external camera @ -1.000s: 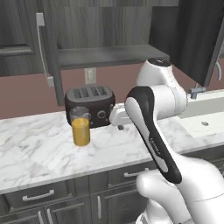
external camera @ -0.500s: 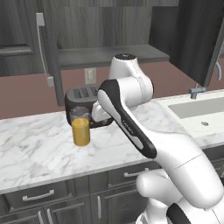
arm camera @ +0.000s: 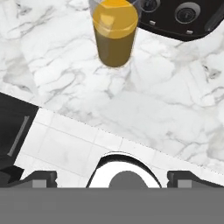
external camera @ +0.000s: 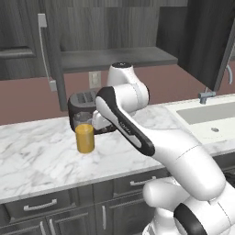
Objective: There is a tray on the dining counter. Grab the cup, mug, and pitcher and place them on the tray. The pitcher may be placed next to the tray if it cannot fit the tray.
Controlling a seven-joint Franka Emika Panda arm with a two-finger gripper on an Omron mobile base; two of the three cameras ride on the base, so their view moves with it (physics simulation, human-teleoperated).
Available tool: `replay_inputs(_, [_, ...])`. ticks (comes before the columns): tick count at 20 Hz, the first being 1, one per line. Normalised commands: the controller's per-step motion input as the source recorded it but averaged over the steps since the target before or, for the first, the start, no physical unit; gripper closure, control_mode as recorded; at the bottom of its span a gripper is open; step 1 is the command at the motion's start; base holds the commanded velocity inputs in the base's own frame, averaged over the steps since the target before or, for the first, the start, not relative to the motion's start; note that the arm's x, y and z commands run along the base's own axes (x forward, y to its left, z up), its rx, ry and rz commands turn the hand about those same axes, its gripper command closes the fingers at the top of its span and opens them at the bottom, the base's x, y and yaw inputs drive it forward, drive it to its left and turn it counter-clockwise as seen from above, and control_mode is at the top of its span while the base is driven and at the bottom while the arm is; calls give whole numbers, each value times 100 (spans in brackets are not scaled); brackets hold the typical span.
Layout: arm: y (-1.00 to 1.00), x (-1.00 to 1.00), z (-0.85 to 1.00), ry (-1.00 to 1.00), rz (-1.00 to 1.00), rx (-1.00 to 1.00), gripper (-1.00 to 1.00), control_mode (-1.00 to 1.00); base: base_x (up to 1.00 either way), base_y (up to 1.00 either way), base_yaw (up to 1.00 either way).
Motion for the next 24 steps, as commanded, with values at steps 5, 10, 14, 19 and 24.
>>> replay_inputs(5, [33,0,-44,0,-1,0,-100,-100,0,0,0])
replay_inputs(10, [30,16,-17,0,-9,0,-100,-100,0,0,0])
replay_inputs(14, [12,39,-9,0,-12,0,-100,-100,0,0,0])
replay_inputs(19, [7,37,-13,0,-13,0,-100,-100,0,0,0])
replay_inputs(24, [9,25,-23,2,-11,0,-100,-100,0,0,0])
